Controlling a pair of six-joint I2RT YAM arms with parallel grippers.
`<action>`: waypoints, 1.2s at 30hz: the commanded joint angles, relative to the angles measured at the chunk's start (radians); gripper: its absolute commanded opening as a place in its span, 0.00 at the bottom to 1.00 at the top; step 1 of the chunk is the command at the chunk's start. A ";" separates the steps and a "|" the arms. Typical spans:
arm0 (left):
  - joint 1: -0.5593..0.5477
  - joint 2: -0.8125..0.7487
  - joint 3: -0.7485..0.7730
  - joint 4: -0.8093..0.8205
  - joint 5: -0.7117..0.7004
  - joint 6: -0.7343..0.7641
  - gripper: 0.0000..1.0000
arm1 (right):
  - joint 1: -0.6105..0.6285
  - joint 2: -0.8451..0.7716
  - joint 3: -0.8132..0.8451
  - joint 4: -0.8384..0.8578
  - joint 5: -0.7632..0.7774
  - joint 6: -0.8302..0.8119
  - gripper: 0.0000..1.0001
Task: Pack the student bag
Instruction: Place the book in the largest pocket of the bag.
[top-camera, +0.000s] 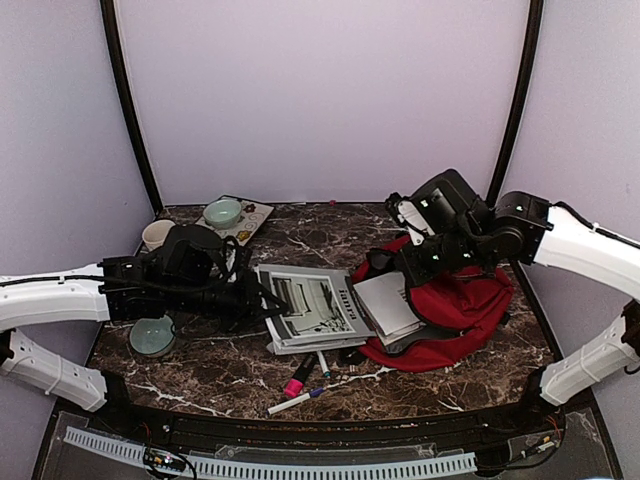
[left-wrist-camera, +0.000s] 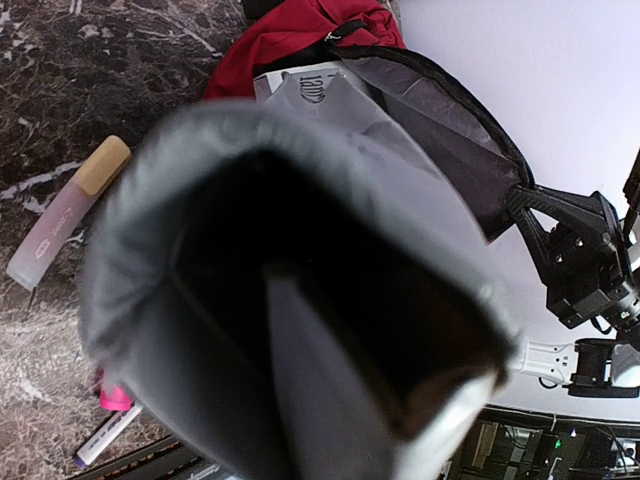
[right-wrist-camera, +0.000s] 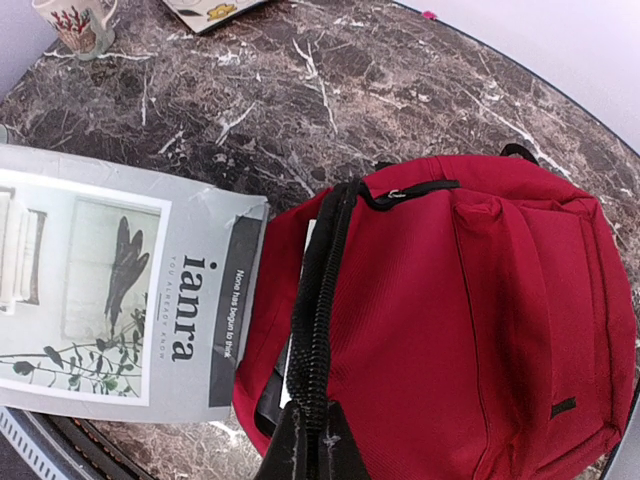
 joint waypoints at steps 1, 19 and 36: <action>-0.002 0.041 0.008 0.145 0.064 -0.008 0.00 | 0.004 -0.076 0.007 0.118 0.016 -0.006 0.00; 0.055 0.378 0.096 0.480 0.166 -0.157 0.00 | 0.003 -0.091 0.077 0.114 -0.001 0.005 0.00; 0.067 0.299 -0.013 0.612 0.133 -0.219 0.00 | 0.004 -0.075 0.098 0.109 -0.027 -0.010 0.00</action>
